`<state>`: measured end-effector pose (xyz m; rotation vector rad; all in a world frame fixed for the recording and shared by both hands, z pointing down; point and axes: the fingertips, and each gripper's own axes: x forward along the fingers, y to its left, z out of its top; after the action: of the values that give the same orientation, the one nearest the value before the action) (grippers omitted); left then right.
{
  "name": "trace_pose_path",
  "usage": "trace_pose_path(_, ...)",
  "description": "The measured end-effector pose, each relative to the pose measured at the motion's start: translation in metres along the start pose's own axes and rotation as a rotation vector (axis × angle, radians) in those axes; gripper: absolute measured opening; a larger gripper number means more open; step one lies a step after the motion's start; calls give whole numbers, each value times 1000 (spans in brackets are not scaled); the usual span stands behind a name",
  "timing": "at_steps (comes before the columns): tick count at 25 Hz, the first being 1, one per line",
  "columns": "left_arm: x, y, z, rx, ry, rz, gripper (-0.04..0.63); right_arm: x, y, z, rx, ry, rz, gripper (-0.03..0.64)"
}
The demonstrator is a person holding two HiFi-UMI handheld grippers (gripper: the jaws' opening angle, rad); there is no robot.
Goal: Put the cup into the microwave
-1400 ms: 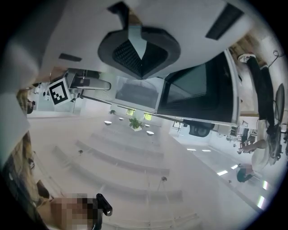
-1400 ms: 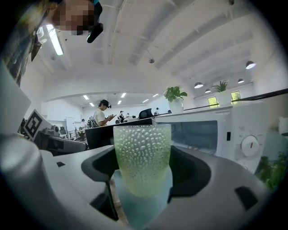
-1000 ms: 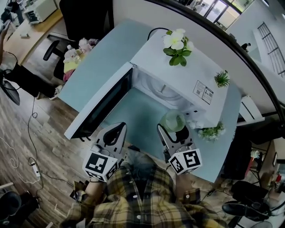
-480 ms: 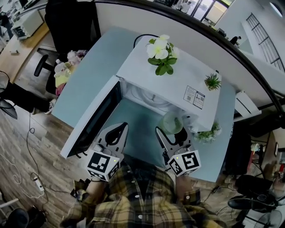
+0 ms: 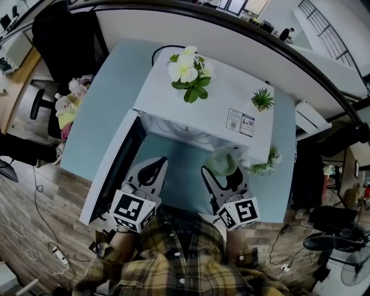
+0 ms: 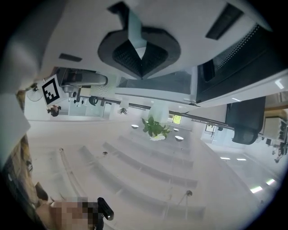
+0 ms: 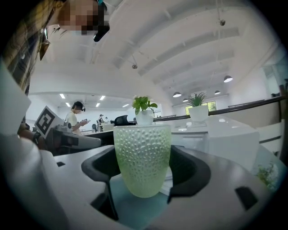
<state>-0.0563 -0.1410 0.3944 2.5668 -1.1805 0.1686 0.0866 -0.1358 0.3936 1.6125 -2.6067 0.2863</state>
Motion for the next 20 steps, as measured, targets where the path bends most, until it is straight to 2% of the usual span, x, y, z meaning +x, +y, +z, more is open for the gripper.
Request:
trace_pose_path(8, 5, -7, -2, 12, 18, -50, -9, -7, 0, -3, 5, 2, -36, 359)
trace_pose_path(20, -4, -11, -14, 15, 53, -81, -9, -5, 13, -17, 3, 13, -33, 359)
